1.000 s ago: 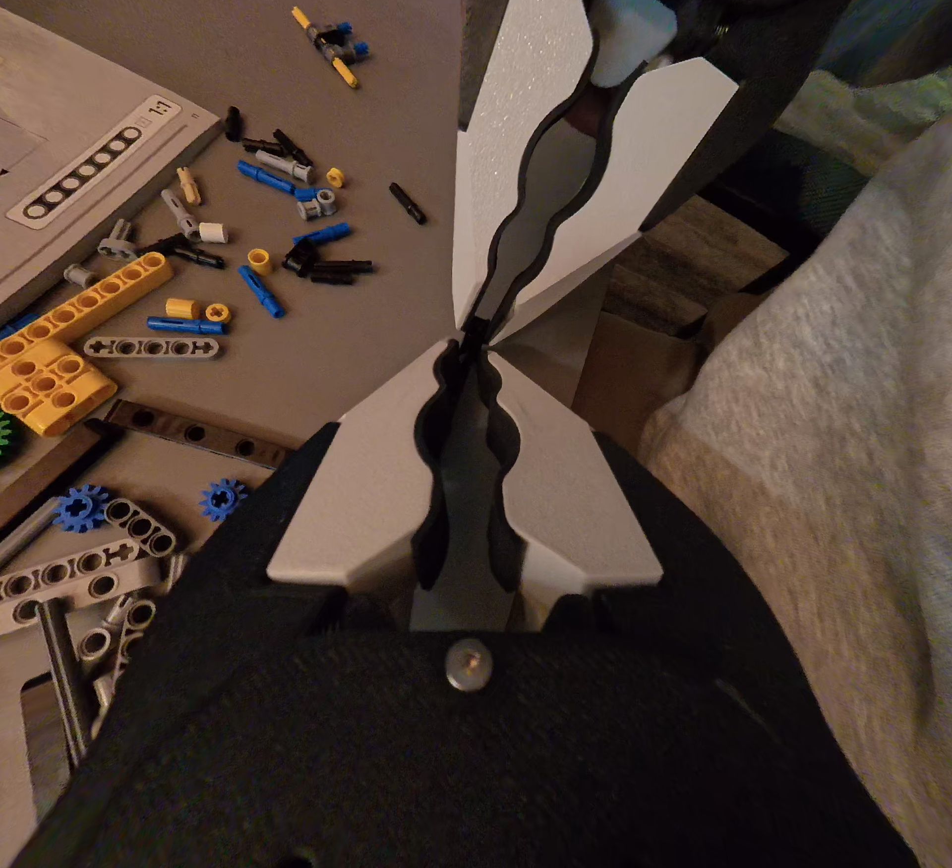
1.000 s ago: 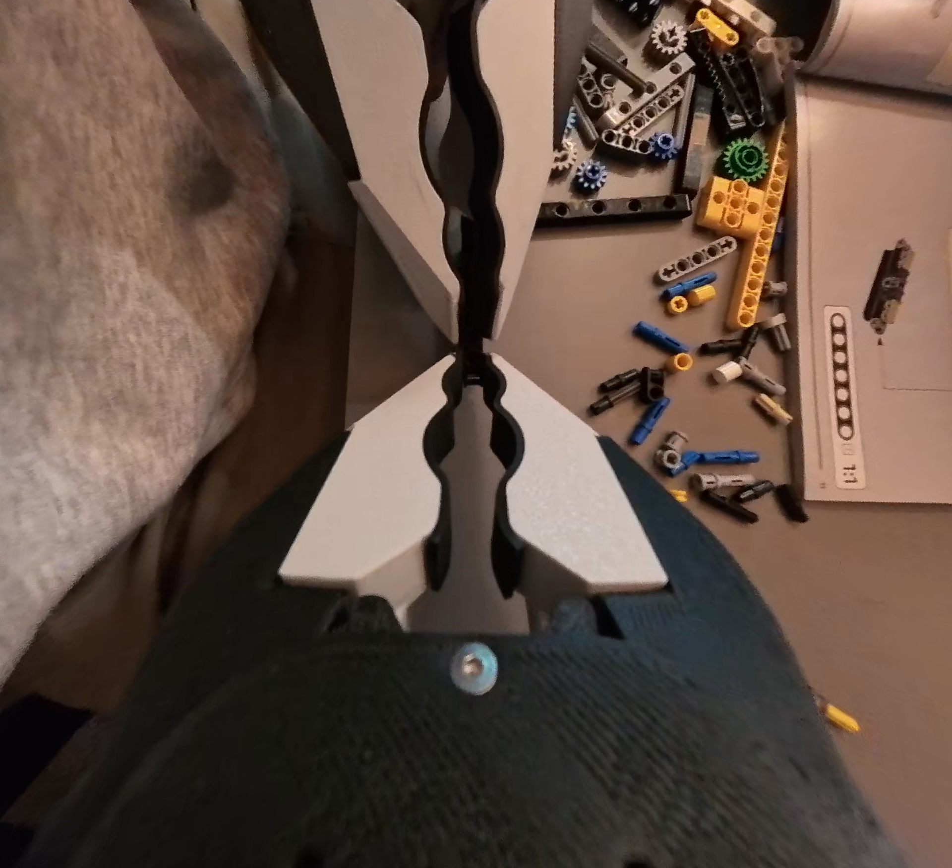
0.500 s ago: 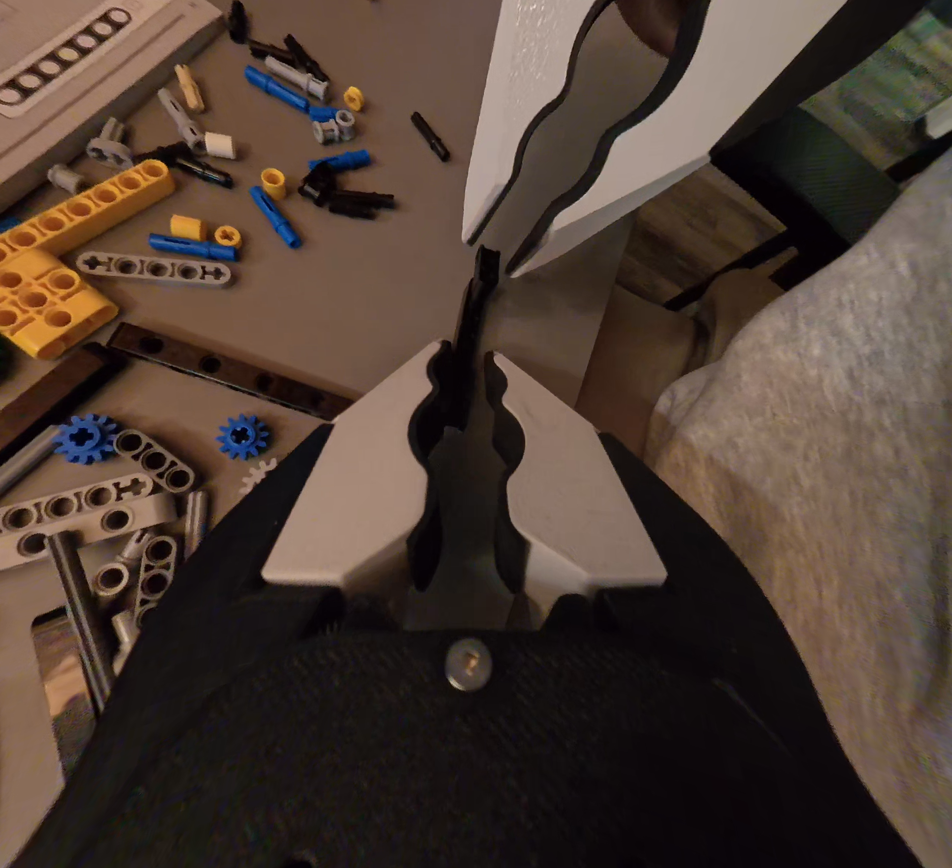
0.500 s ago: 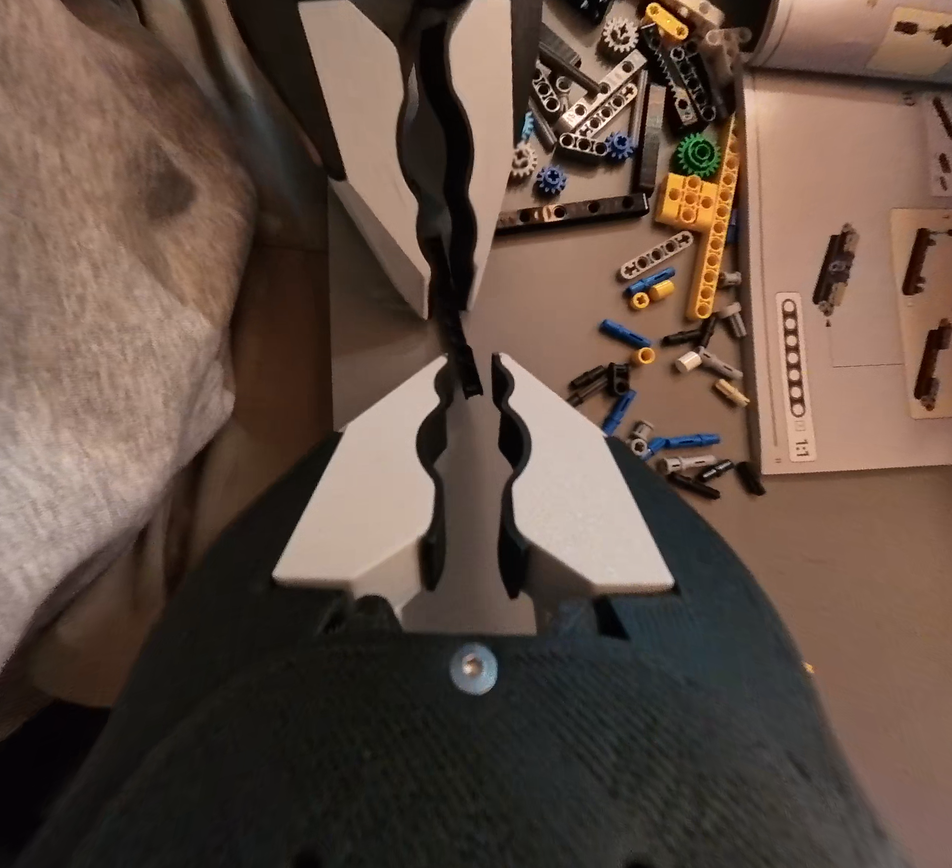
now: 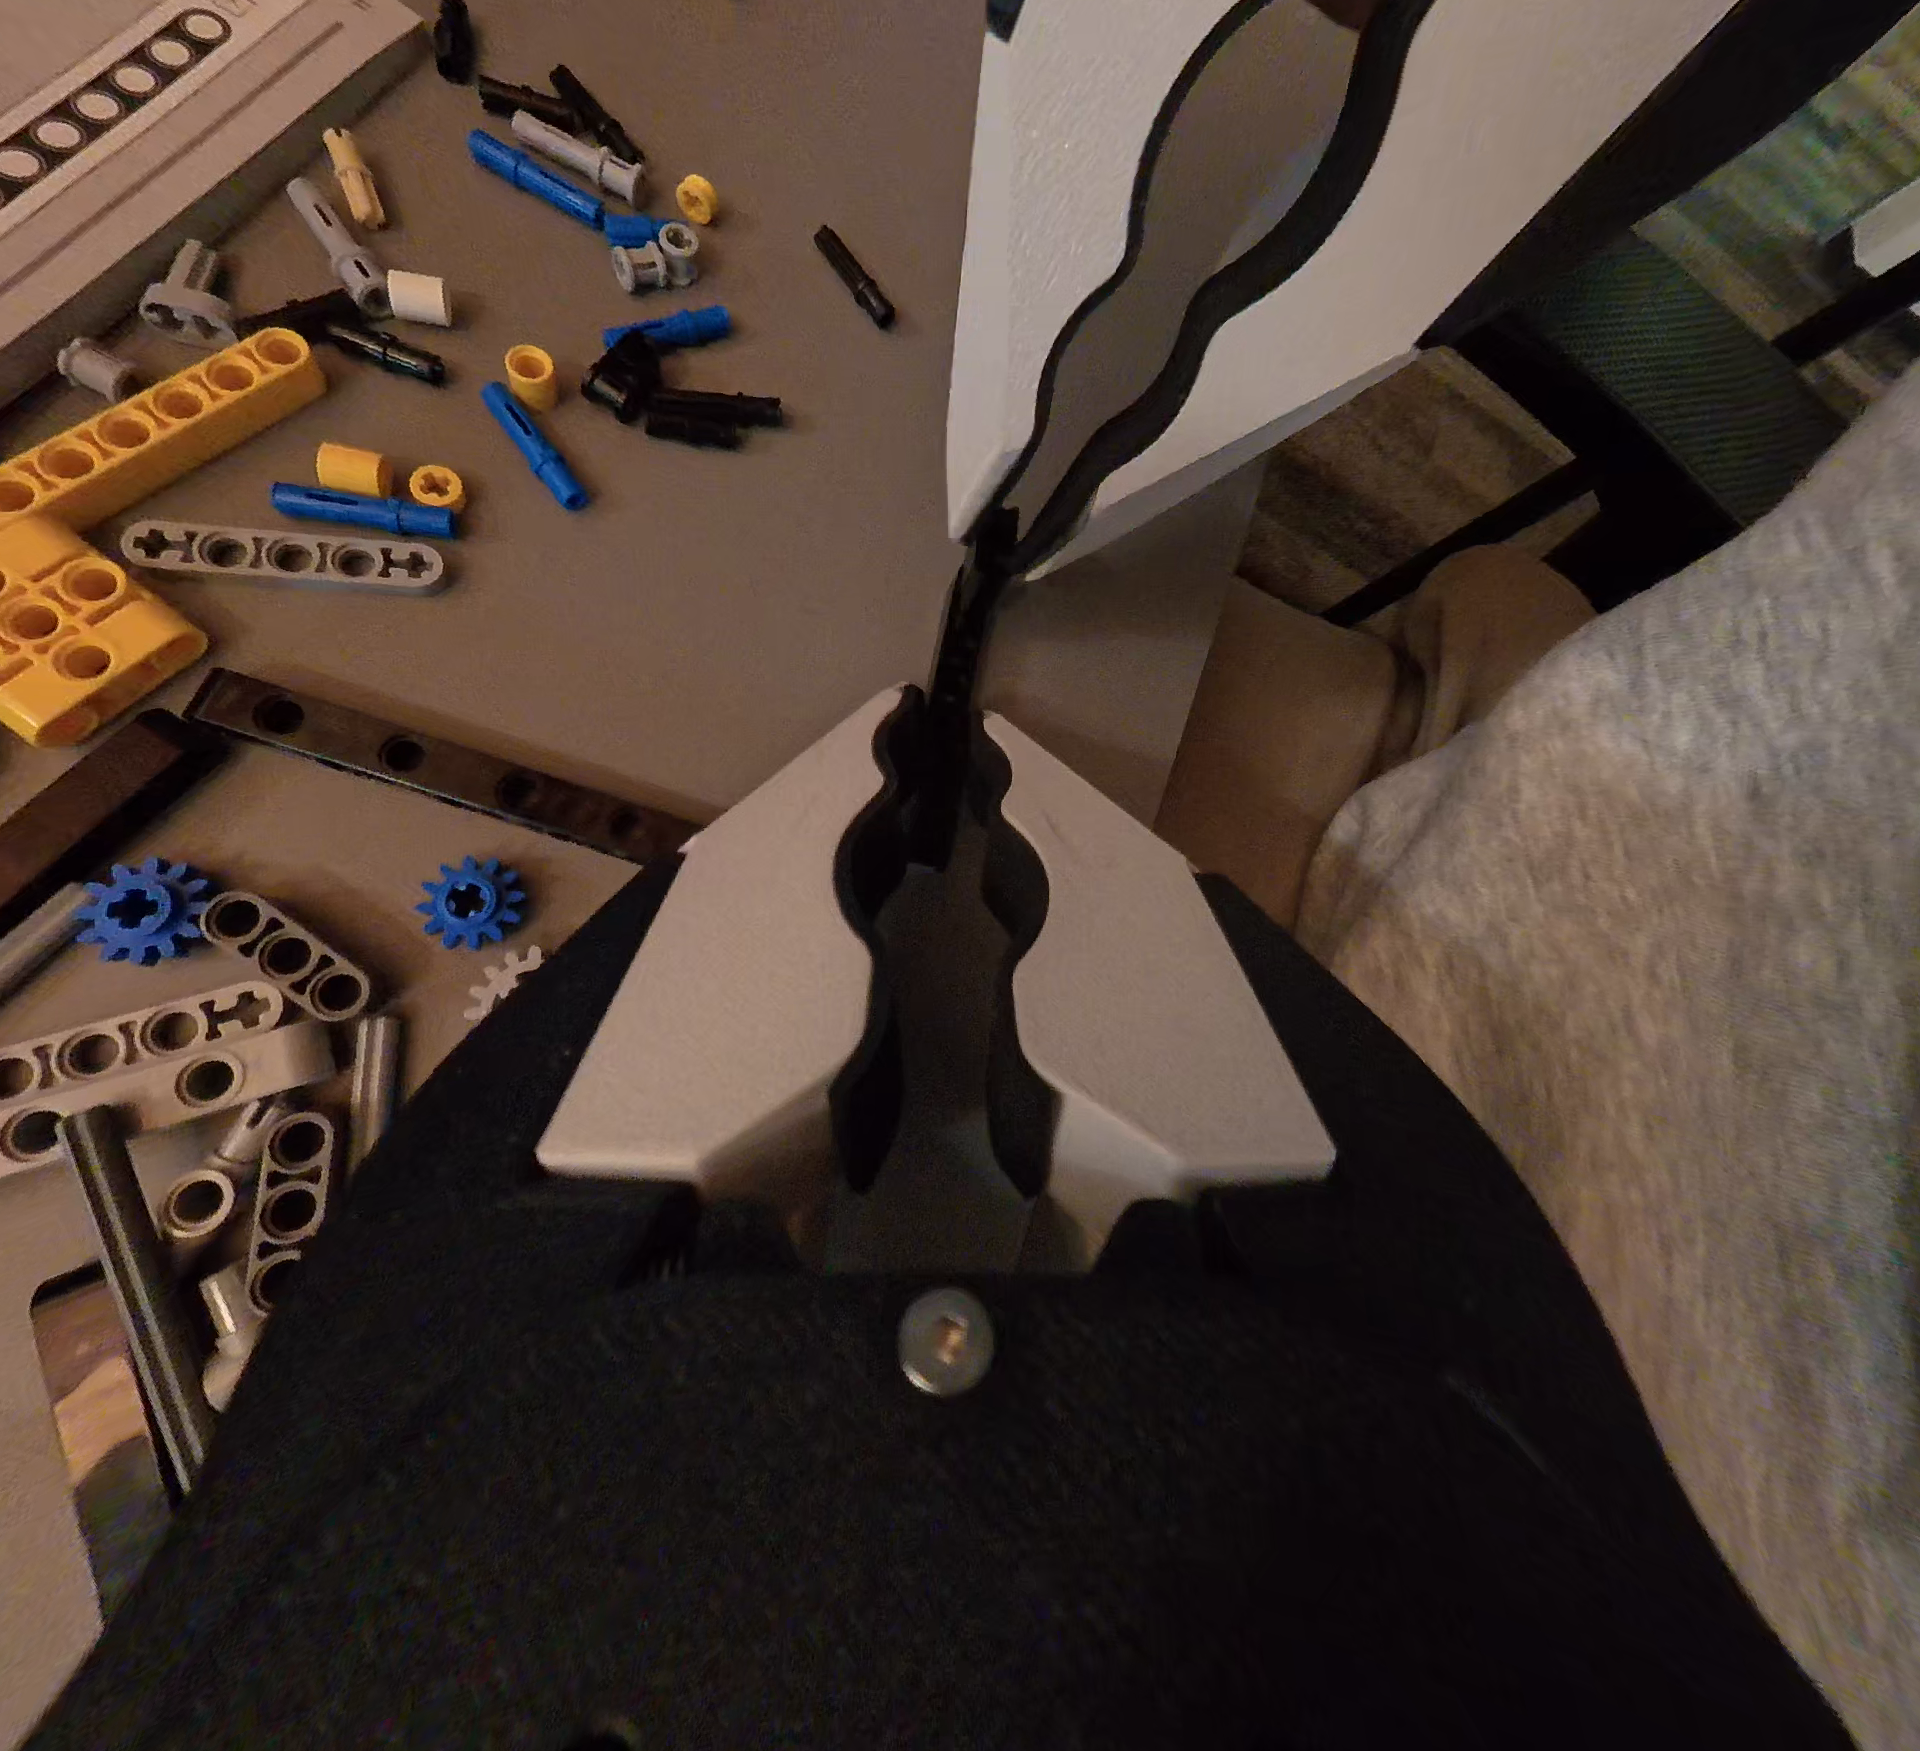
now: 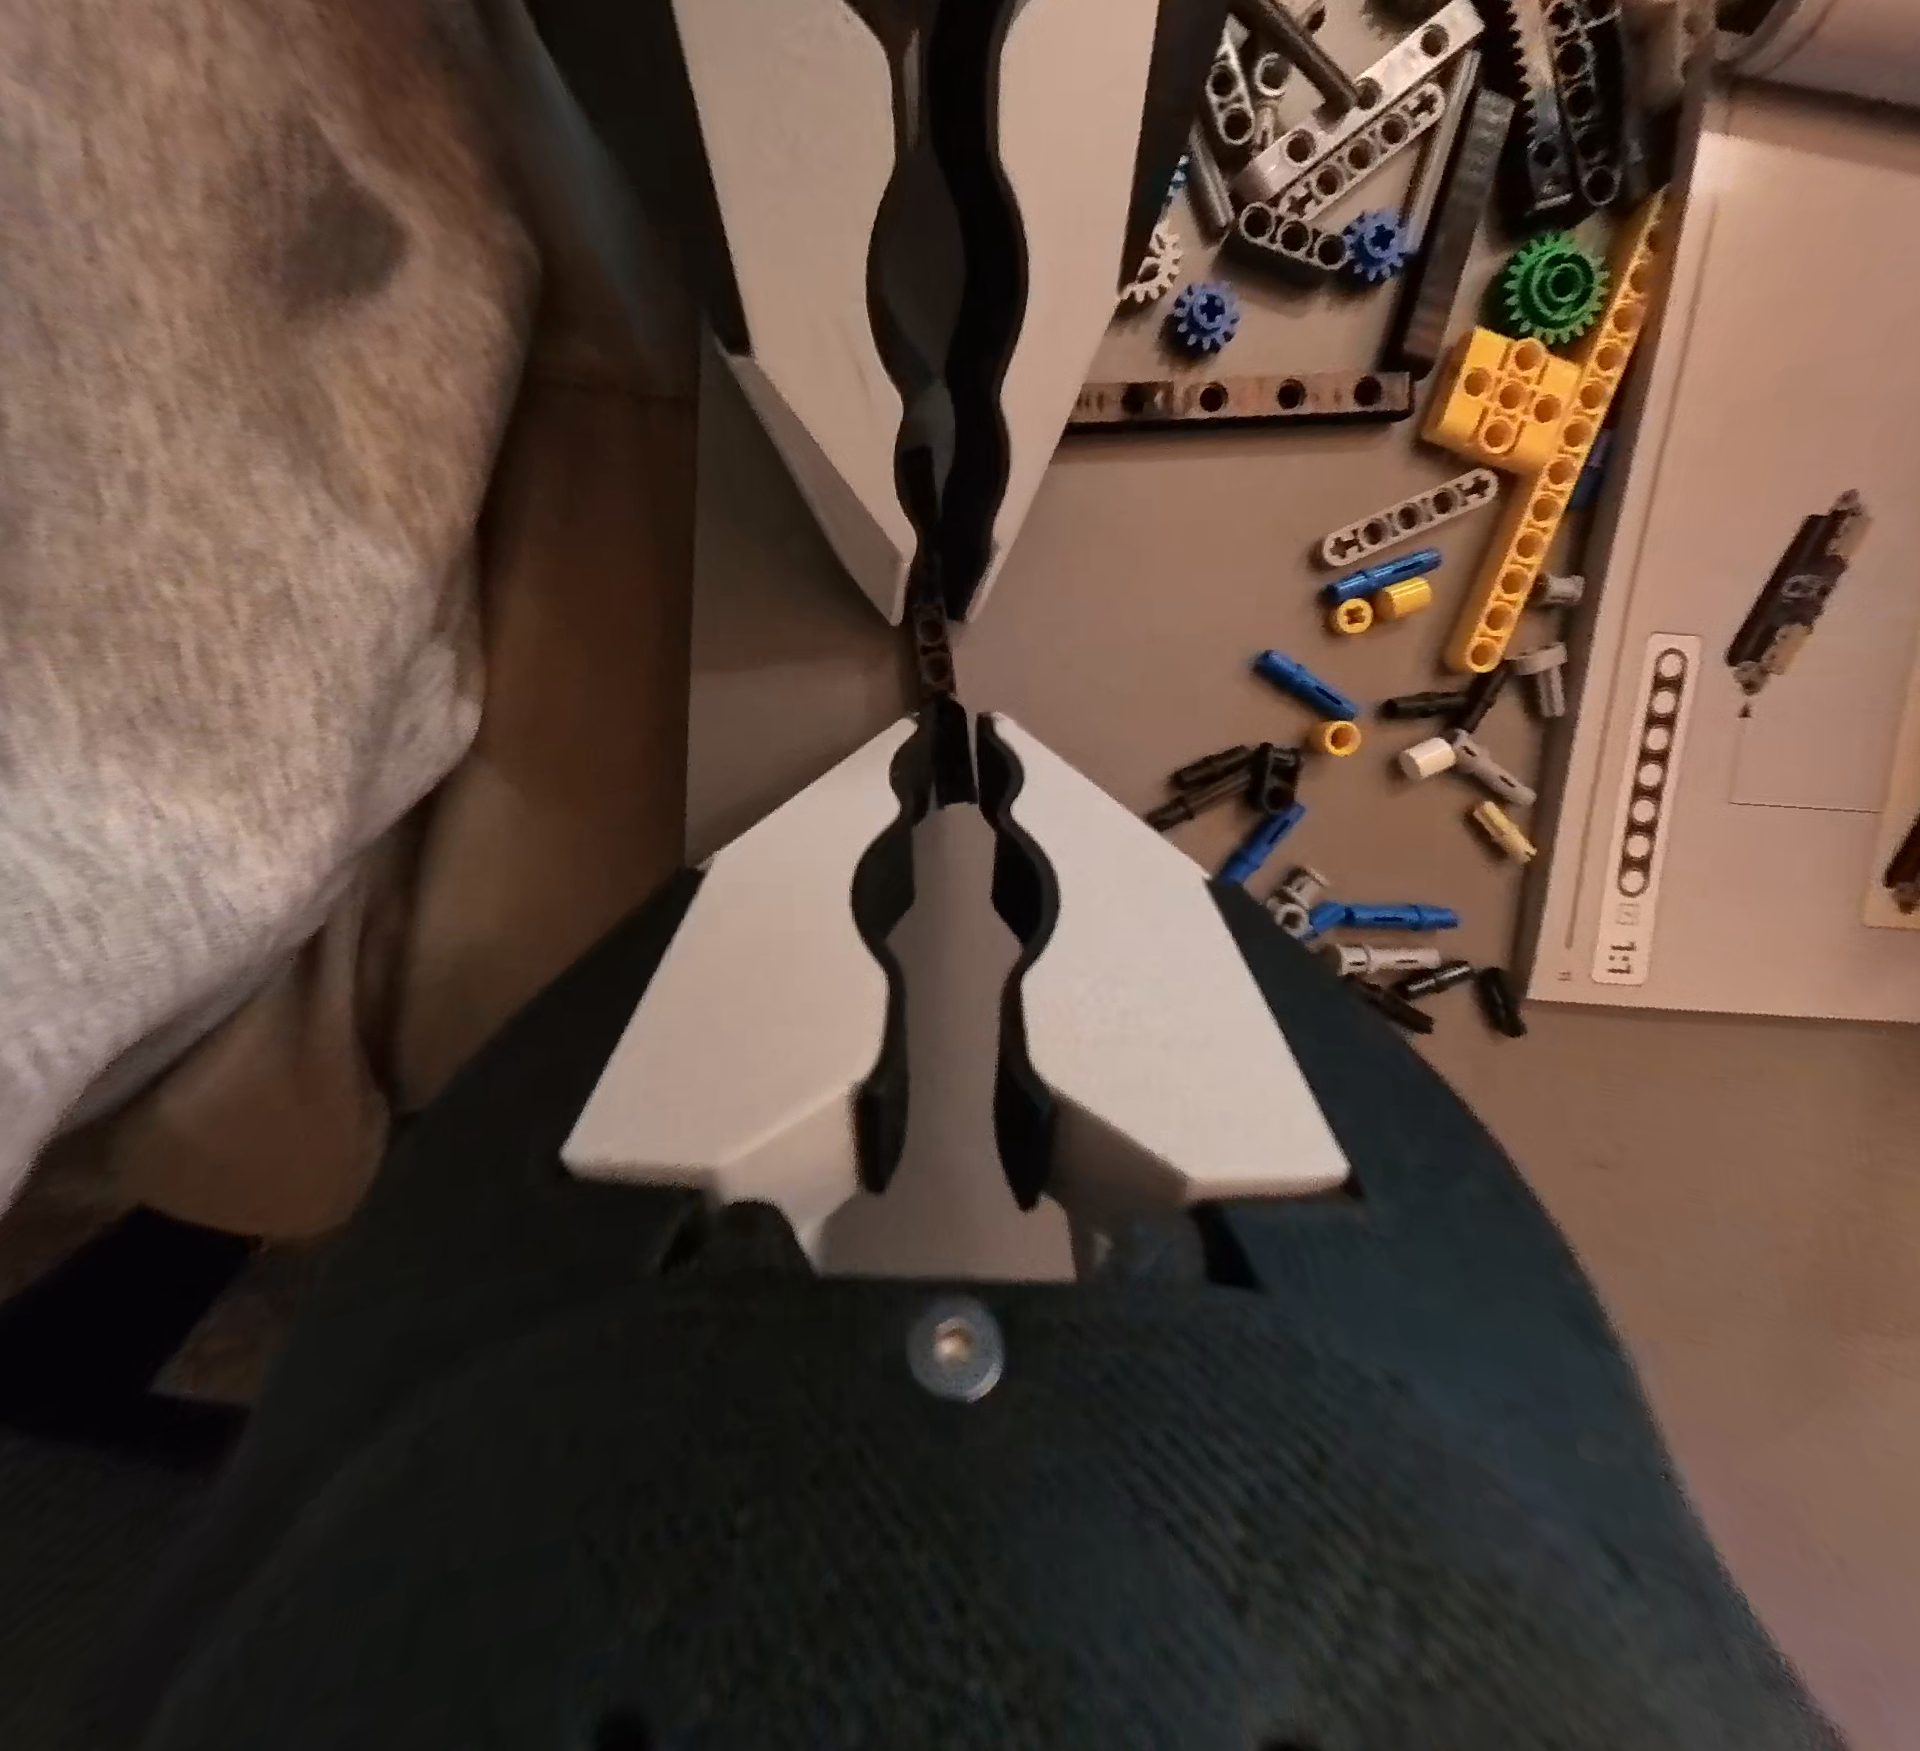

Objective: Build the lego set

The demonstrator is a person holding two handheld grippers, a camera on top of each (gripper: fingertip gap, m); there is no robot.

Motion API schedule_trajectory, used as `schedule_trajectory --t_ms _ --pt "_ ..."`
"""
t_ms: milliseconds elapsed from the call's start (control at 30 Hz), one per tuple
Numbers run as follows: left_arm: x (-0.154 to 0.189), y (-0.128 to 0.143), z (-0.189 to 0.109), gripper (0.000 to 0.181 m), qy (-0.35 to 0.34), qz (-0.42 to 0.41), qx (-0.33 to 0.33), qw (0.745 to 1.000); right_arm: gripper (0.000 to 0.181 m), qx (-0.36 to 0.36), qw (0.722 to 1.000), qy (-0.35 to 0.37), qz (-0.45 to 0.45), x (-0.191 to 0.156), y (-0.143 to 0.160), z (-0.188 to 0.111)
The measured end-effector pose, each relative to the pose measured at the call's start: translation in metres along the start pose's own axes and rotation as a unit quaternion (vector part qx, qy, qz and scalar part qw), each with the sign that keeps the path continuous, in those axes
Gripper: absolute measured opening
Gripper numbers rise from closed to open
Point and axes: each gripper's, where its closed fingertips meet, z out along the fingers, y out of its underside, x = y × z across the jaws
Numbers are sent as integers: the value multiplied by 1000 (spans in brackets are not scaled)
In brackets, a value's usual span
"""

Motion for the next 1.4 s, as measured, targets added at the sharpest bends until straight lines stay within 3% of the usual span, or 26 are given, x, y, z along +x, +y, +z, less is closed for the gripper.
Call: schedule_trajectory --t_ms 33,567,1400 --pt "0 0 0 9 -1 1 0 1000 7 -4 1000 -7 3 -1 0 0" --pt "0 0 0 9 -3 2 -1 1000 12 -23 998 -51 19 -6 0 1" --pt "0 0 1 8 -10 7 1 1000 5 -72 996 -52 7 -4 2 4"
